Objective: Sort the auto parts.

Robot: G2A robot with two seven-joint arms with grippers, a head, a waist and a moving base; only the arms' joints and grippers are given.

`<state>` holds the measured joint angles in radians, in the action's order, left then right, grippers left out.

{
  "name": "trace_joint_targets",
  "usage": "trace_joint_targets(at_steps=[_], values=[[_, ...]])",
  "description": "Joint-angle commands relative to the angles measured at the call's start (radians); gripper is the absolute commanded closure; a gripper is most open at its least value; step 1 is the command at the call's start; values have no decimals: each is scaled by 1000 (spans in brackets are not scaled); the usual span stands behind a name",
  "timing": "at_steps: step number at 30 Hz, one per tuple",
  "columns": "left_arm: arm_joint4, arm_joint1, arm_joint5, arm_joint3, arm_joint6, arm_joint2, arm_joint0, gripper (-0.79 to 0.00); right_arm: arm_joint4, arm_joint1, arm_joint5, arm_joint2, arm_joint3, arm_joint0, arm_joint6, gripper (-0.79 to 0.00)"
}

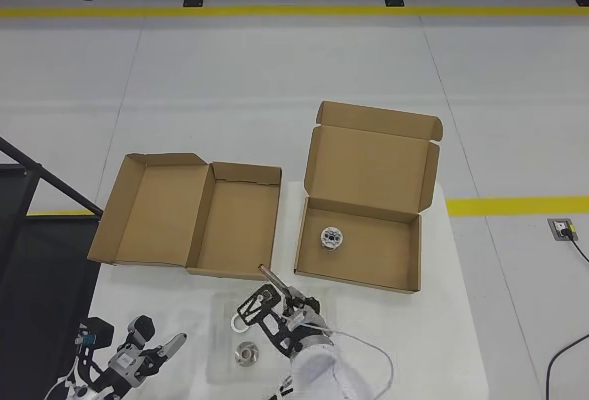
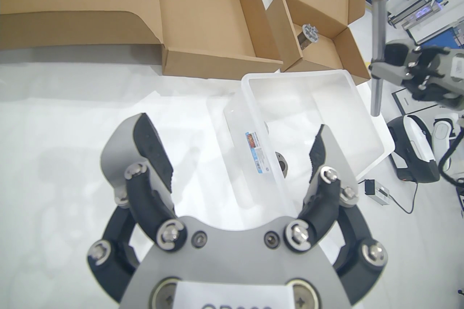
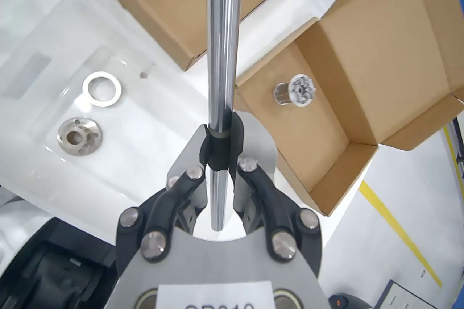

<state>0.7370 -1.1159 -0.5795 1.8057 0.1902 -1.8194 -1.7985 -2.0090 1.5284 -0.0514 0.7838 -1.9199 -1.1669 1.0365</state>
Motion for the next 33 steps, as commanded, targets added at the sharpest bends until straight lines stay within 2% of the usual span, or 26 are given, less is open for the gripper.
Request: trace_joint_targets(at_steps=[1,5,17,21,25,29,33], values=[[0,0,0,0,0,0,0,-785,39,-5,51,37,-34,-16,-30,0],[0,0,0,0,0,0,0,-785,126,-15,107,126,-80,-51,-99,0],[0,0,0,0,0,0,0,-785,119,-15,88,145,-50,-47,-97,0],[0,0,0,0,0,0,0,-785,110,-8,27,216,7,15,-87,0],[0,0,0,0,0,0,0,-785,187,-14,94,331,58,62,-112,0],[0,0,0,0,0,0,0,-785,260,-20,156,430,144,125,-64,0],[0,0,0,0,0,0,0,-785,321,-20,158,496,251,208,-13,0]])
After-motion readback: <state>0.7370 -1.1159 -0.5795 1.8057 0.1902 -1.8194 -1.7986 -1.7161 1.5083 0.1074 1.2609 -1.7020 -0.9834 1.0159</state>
